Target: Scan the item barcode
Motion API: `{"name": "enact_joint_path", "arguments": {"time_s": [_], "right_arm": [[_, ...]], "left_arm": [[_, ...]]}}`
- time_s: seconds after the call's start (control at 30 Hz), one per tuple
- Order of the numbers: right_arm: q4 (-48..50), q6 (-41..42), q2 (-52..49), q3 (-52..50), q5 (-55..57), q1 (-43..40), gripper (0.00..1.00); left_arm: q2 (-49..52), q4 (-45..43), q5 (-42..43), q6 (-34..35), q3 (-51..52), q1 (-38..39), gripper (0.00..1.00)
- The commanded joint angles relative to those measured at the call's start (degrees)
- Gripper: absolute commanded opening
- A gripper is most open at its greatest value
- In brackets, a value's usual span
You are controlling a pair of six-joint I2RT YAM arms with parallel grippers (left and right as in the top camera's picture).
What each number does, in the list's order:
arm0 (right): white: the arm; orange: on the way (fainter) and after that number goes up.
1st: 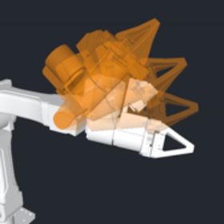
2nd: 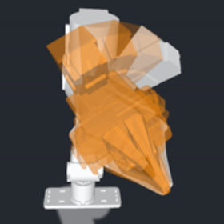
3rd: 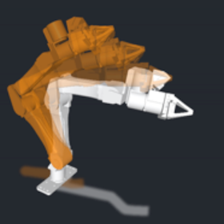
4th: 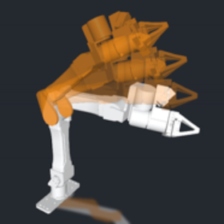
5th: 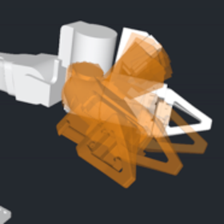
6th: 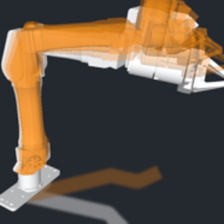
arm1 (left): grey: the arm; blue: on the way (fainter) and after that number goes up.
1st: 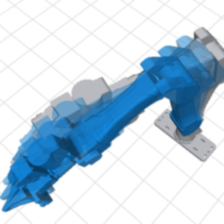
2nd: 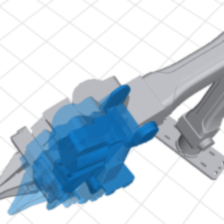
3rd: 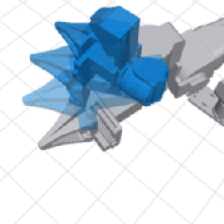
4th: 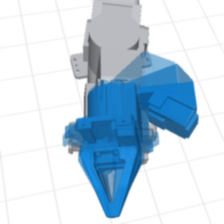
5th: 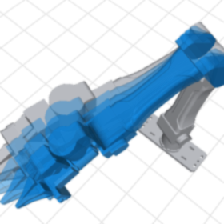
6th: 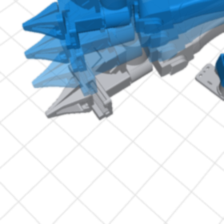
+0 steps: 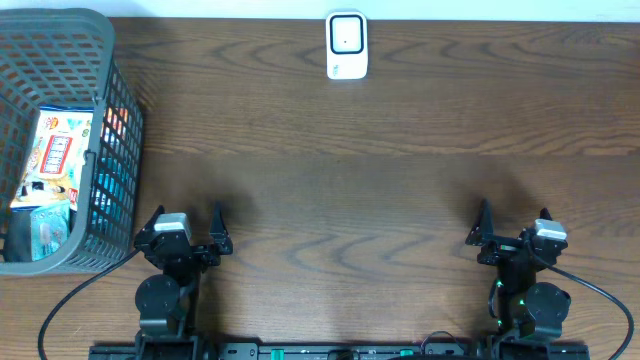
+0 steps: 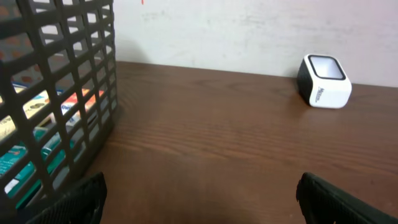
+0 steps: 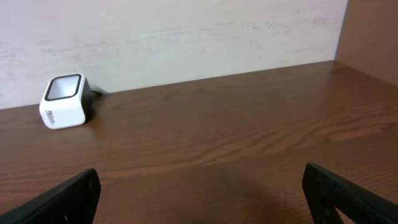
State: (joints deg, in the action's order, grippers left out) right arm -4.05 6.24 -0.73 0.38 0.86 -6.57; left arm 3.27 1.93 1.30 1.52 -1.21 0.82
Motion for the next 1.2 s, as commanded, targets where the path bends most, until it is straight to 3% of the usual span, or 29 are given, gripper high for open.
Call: {"name": "enact_joint_path", "arguments": {"time_s": [0.0, 0.17, 0.37, 0.73, 1.17], "right_arm": [[-0.2, -0.7, -0.1, -0.1, -0.2, -0.6, 0.99], [-0.2, -0.8, -0.1, -0.1, -0.2, -0.6, 0.99], [-0.2, -0.8, -0.1, -0.1, -0.2, -0.6, 0.99], [-0.2, -0.8, -0.1, -0.1, -0.2, -0.6, 0.99], [-0.2, -0.8, -0.1, -0.1, -0.2, -0.6, 0.99]], "left_arm": [[1.0, 2.3, -1.7, 0.3, 1.0, 0.1, 0.98], [2.1, 2.3, -1.5, 0.3, 1.0, 0.1, 0.98], [4.1, 1.2, 7.3, 0.2, 0.9, 0.1, 0.98], [9.1, -2.0, 7.3, 0.2, -0.1, 0.1, 0.98], [28.6, -1.9, 18.9, 0.2, -13.3, 0.1, 0.98]]}}
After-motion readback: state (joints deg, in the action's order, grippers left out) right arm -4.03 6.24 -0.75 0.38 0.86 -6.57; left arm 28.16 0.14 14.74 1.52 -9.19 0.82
